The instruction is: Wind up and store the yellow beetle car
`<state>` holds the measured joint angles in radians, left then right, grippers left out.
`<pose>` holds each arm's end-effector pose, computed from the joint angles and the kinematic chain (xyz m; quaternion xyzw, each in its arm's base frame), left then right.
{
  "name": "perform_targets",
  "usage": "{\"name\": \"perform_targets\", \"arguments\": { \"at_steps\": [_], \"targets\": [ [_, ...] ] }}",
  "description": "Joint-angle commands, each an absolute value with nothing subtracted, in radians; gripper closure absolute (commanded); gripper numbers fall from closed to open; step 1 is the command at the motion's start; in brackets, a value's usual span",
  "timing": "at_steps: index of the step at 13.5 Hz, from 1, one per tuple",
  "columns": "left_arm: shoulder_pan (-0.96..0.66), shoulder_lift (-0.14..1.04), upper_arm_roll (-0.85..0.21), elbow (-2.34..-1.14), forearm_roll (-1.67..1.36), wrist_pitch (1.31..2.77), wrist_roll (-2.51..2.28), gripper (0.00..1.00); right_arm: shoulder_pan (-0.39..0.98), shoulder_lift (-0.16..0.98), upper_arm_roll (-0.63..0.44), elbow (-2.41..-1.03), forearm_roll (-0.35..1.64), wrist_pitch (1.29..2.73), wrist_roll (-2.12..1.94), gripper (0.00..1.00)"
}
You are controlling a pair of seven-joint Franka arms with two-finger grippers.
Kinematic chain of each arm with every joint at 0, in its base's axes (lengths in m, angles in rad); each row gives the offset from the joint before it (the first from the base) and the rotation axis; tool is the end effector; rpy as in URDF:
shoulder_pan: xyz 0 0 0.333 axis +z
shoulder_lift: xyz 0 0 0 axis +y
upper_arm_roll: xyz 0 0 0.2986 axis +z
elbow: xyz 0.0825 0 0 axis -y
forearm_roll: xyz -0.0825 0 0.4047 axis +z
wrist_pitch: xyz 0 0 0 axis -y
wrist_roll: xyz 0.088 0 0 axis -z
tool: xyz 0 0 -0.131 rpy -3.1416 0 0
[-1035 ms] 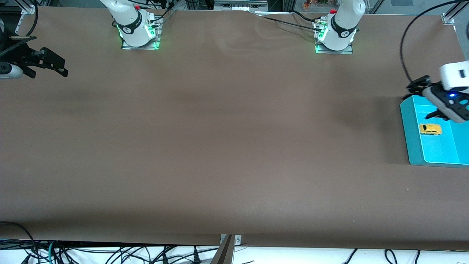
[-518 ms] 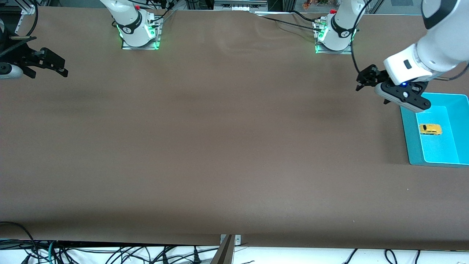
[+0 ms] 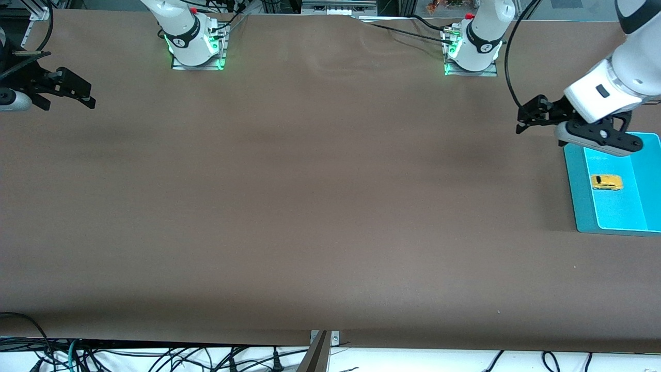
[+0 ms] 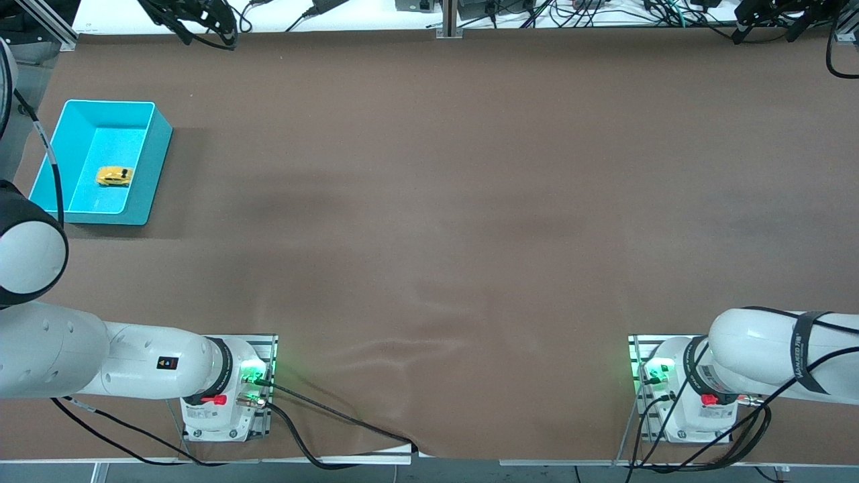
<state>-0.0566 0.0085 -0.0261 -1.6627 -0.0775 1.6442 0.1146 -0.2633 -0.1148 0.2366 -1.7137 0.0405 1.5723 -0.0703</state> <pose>0.5777 -0.0575 0.5395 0.9946 -0.0951 -0.0129 0.0389 0.5400 -0.0034 0.5751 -0.9997 -0.0205 0.0145 0.0075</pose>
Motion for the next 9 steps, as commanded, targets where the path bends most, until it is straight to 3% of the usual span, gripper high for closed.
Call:
{"name": "perform_targets", "arguments": {
  "at_steps": [1,9],
  "targets": [
    [-0.023,0.034,-0.032,-1.623,-0.057,1.624,0.039,0.00,-0.267,-0.106,0.233,-1.690,0.046,1.549,-0.057,0.00],
    [-0.026,0.029,-0.049,-1.615,0.011,1.594,0.029,0.00,-0.267,-0.107,0.235,-1.690,0.046,1.549,-0.057,0.00]
  ]
}}
